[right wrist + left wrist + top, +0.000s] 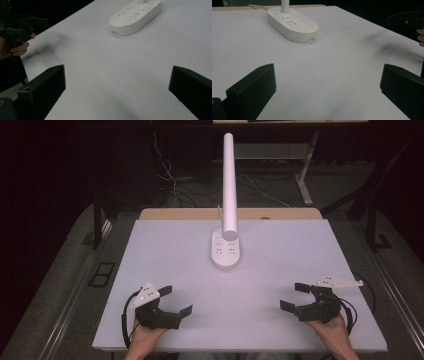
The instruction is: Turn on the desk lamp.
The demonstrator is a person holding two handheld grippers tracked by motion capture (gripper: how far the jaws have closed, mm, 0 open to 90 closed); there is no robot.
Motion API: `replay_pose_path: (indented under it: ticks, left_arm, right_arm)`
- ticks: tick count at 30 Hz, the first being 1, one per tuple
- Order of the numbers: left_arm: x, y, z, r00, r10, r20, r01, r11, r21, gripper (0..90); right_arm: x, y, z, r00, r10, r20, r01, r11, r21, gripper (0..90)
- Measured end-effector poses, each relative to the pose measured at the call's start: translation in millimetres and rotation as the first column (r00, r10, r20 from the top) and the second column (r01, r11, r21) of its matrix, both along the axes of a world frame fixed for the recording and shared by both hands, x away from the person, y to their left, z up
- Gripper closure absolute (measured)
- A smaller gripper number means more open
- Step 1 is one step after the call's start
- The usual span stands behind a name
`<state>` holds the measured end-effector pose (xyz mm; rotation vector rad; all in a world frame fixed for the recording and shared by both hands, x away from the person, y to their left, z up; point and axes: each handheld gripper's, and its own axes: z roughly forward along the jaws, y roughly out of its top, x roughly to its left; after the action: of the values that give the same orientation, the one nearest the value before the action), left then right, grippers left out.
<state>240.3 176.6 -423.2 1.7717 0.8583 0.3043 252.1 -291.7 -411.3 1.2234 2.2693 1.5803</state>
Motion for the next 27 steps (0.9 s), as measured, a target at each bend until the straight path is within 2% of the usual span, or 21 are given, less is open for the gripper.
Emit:
replay_pose_path:
  ticks: [5, 23, 27]
  left_arm:
    - [0.0, -1.2, -0.4, 1.0, -0.007, -0.004, 0.007, 0.9999, 0.011, 0.0]
    - [0.6, -1.5, -1.1, 0.9999, -0.009, -0.009, 0.009, 0.9999, 0.012, 0.0]
    - [0.7, -1.3, -1.2, 0.9999, -0.009, -0.009, 0.009, 0.9998, 0.017, 0.0]
  right_arm:
    - [-0.9, -0.3, 0.9, 1.0, 0.008, 0.0, -0.008, 0.9999, -0.008, 0.6]
    - [-0.7, -2.9, 2.8, 0.9999, 0.007, -0.01, -0.008, 0.9998, -0.018, 0.6]
    - [-0.9, -2.0, 4.8, 0.9998, 0.018, -0.006, -0.018, 0.9993, -0.034, 0.7]
